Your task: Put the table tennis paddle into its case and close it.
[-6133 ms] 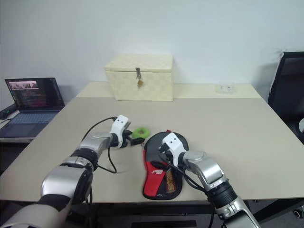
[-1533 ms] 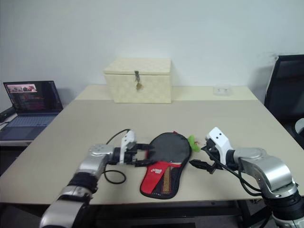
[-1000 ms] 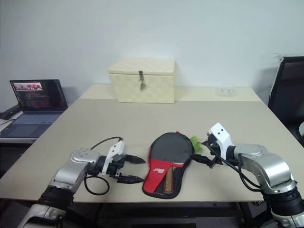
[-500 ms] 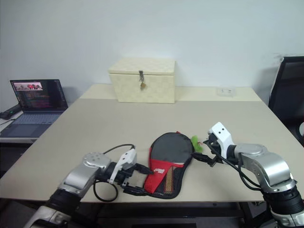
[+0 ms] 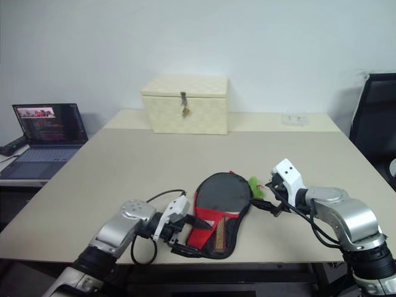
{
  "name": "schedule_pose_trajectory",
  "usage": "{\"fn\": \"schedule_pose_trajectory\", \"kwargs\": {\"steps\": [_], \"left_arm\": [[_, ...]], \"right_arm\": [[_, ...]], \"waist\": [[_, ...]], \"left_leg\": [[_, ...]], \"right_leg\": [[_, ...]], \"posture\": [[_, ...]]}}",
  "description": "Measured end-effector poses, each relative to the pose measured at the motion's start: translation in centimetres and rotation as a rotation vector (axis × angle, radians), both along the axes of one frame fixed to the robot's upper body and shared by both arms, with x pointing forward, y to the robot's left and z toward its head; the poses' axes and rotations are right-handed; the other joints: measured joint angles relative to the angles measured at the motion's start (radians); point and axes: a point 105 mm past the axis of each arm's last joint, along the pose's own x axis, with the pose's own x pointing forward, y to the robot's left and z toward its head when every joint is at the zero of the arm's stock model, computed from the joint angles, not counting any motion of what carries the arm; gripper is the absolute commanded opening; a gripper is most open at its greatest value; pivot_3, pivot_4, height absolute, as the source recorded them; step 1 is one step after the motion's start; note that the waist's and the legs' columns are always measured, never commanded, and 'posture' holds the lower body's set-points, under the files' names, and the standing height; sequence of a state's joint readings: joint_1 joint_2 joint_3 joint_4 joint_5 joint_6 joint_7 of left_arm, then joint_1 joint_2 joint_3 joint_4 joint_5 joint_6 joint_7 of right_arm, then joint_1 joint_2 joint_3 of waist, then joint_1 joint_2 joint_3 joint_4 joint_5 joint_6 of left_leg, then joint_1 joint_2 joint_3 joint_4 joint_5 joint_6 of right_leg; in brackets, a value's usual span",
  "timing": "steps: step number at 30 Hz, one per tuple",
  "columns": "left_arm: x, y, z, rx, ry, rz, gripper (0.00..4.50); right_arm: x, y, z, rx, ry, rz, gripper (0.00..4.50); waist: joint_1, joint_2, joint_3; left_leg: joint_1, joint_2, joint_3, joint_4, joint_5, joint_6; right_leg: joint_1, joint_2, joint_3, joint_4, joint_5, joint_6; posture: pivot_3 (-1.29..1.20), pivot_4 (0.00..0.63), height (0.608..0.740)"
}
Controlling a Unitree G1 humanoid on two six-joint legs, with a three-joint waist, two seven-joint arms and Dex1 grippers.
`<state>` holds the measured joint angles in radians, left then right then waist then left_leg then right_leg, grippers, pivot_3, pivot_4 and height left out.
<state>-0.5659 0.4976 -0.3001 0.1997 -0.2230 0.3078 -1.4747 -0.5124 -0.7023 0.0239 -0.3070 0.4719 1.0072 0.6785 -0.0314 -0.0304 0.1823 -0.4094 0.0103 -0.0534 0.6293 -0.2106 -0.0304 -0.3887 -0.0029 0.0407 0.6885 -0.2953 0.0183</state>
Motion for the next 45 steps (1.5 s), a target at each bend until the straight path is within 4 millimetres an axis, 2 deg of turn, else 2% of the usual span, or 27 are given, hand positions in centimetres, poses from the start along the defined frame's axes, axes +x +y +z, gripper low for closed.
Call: {"fn": "schedule_pose_trajectory", "kwargs": {"steps": [5,11,13,16,17,22,25,29,35,38,45], "left_arm": [[0.2,-0.4,0.4,-0.002,-0.017,-0.013,4.2],[1.4,1.8,1.6,-0.01,-0.062,0.079,4.2],[2.1,3.1,2.3,-0.013,-0.087,0.134,4.2],[3.4,6.9,3.6,0.001,-0.141,0.275,4.2],[3.5,7.4,3.8,-0.002,-0.149,0.295,4.2],[3.1,9.2,3.9,-0.038,-0.141,0.343,4.2],[2.9,10.1,4.6,-0.051,-0.148,0.364,4.2],[1.8,10.1,6.1,-0.087,-0.127,0.325,4.2],[1.2,10.6,6.2,-0.068,-0.106,0.327,4.2],[1.2,10.6,6.2,-0.067,-0.109,0.325,4.25],[1.1,10.4,6.4,-0.065,-0.12,0.317,4.25]], "right_arm": [[0.0,0.1,0.0,0.003,0.001,0.004,4.5],[-0.5,0.6,0.3,0.034,0.014,0.031,4.5],[-0.7,0.6,0.3,0.068,0.035,0.019,4.5],[-1.6,0.7,-1.0,0.099,0.109,-0.012,4.5],[-1.7,0.7,-1.3,0.1,0.125,-0.023,4.5],[-2.5,2.1,-2.8,0.166,0.208,-0.095,4.5],[-2.7,3.1,-3.7,0.194,0.251,-0.14,4.5],[-3.1,5.3,-5.4,0.252,0.337,-0.18,4.5],[-2.8,5.7,-6.5,0.254,0.38,-0.239,4.5],[-2.5,5.9,-6.6,0.258,0.383,-0.24,3.92],[-2.6,6.8,-7.0,0.225,0.394,-0.191,1.43]], "waist": [[-0.003,0.0,0.0],[-0.002,0.001,0.0],[-0.002,0.001,0.0],[-0.003,0.001,0.001],[-0.002,0.002,0.001],[-0.001,0.002,0.001],[-0.001,0.002,0.001],[-0.004,0.003,0.002],[-0.004,0.003,0.002],[-0.004,0.003,0.002],[-0.008,0.003,0.002]], "left_leg": [[0.0,0.0,0.001,0.0,0.0,0.0],[0.0,0.0,0.0,0.0,0.0,0.0],[0.0,0.001,0.0,0.0,0.0,0.0],[0.0,0.002,-0.001,-0.001,0.0,0.0],[0.0,0.001,-0.001,-0.001,0.0,0.0],[-0.001,0.001,-0.001,-0.001,0.0,0.0],[-0.001,0.002,-0.001,-0.001,0.0,0.0],[-0.001,0.002,-0.001,-0.001,0.0,0.0],[0.0,0.002,-0.001,-0.001,0.0,0.0],[0.0,0.002,-0.001,-0.001,0.0,0.0],[0.0,0.002,0.0,-0.002,0.0,0.0]], "right_leg": [[0.0,0.0,0.0,0.0,0.0,0.0],[0.0,0.0,0.0,0.0,0.0,0.0],[0.0,0.0,0.0,0.0,0.0,0.0],[-0.001,0.0,0.0,0.0,0.0,0.0],[-0.001,0.0,0.0,0.0,0.0,0.0],[-0.001,0.0,0.0,-0.001,0.0,0.0],[-0.001,0.0,0.001,-0.001,0.0,0.0],[-0.001,0.0,0.001,0.0,0.0,-0.001],[-0.001,0.0,0.001,-0.001,-0.001,0.0],[-0.001,0.0,0.001,-0.001,-0.001,0.0],[-0.001,0.0,0.001,-0.001,-0.001,0.0]], "posture": [[0.0,0.15,0.74],[0.0,0.15,0.74],[0.0,0.15,0.74],[0.0,0.15,0.74],[0.0,0.15,0.74],[0.0,0.15,0.74],[0.0,0.15,0.74],[0.0,0.15,0.74],[0.0,0.15,0.74],[0.0,0.15,0.74],[0.0,0.15,0.74]]}}
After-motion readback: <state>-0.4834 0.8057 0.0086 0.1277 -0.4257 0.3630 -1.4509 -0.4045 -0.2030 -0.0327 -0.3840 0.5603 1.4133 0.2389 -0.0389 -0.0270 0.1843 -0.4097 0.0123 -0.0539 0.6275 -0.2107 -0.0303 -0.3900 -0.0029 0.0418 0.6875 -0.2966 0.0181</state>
